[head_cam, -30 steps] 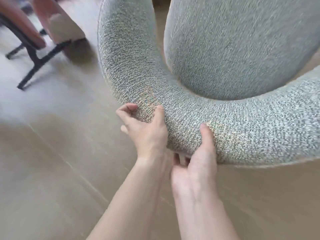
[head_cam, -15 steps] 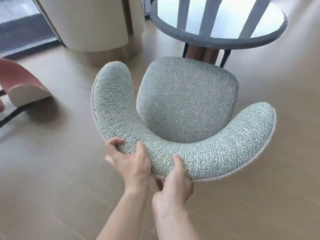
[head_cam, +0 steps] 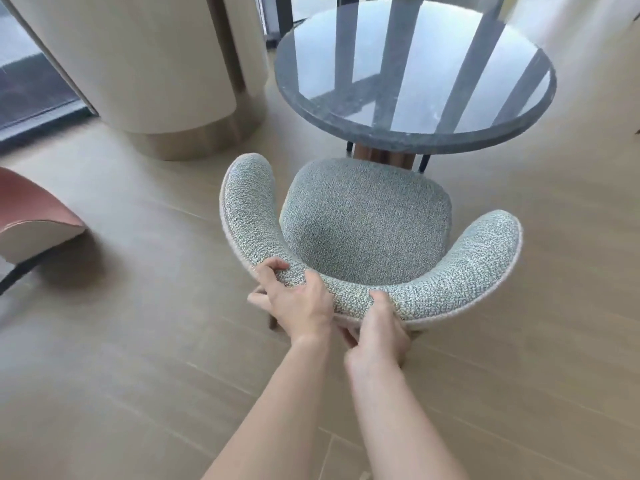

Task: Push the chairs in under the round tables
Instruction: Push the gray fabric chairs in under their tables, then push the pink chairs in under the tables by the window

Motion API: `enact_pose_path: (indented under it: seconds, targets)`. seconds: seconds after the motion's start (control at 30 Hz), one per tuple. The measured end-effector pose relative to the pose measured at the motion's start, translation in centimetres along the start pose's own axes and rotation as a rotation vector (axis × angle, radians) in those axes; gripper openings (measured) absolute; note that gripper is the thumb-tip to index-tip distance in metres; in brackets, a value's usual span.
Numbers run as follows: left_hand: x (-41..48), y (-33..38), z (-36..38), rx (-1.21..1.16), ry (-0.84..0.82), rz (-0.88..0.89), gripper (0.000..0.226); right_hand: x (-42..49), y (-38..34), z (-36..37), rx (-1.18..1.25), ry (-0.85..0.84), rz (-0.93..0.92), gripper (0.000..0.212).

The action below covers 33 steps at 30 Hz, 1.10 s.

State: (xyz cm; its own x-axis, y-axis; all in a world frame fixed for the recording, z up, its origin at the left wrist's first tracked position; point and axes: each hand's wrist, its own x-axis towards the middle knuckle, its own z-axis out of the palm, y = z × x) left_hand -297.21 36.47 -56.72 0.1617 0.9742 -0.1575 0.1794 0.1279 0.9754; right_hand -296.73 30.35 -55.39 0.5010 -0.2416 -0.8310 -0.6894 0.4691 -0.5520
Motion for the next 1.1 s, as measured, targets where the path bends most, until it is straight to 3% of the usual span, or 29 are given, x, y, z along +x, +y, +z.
enact_pose_path:
  seconds: [0.17, 0.37, 0.47, 0.57, 0.63, 0.77, 0.87, 0.93, 1.1]
  targets:
    - [2.3, 1.3, 4.2, -0.026, -0.047, -0.014, 0.038, 2.0, -3.1, 3.8, 0.002, 0.015, 0.003, 0.024]
    - [3.2, 0.9, 6.4, 0.011, -0.016, -0.046, 0.047, 3.6, -3.8, 5.3, -0.029, 0.018, 0.002, 0.016]
    - [2.9, 2.1, 6.2, 0.025, -0.023, -0.11, 0.043, 2.5, -3.7, 4.7, -0.065, -0.005, 0.001, 0.03]
    - [2.4, 3.7, 4.5, -0.043, -0.098, -0.196, 0.02, 0.1, -4.0, 2.7, -0.114, -0.354, 0.176, 0.045]
    - [2.1, 5.7, 2.0, -0.248, -0.192, -0.208, 0.02, -2.1, -5.0, 1.7, -0.144, -0.623, 0.215, 0.047]
    - [1.3, 12.7, -3.6, -0.559, -0.421, -0.063, 0.03, -7.7, -9.6, 2.4, -0.218, -0.98, -0.252, 0.034]
    - [0.7, 20.6, -7.3, -0.614, -0.525, 0.131, 0.033, -14.2, -13.7, 3.7, -0.26, -1.234, -0.621, 0.058]
    - [0.2, 26.4, -10.2, -0.61, -0.547, 0.273, 0.051, -18.8, -15.7, 4.5, -0.334, -1.378, -0.859, 0.067]
    - [0.1, 39.5, -19.1, -0.513, -0.495, 0.678, 0.073, -30.8, -19.5, 7.5, -0.305, -1.677, -1.131, 0.077]
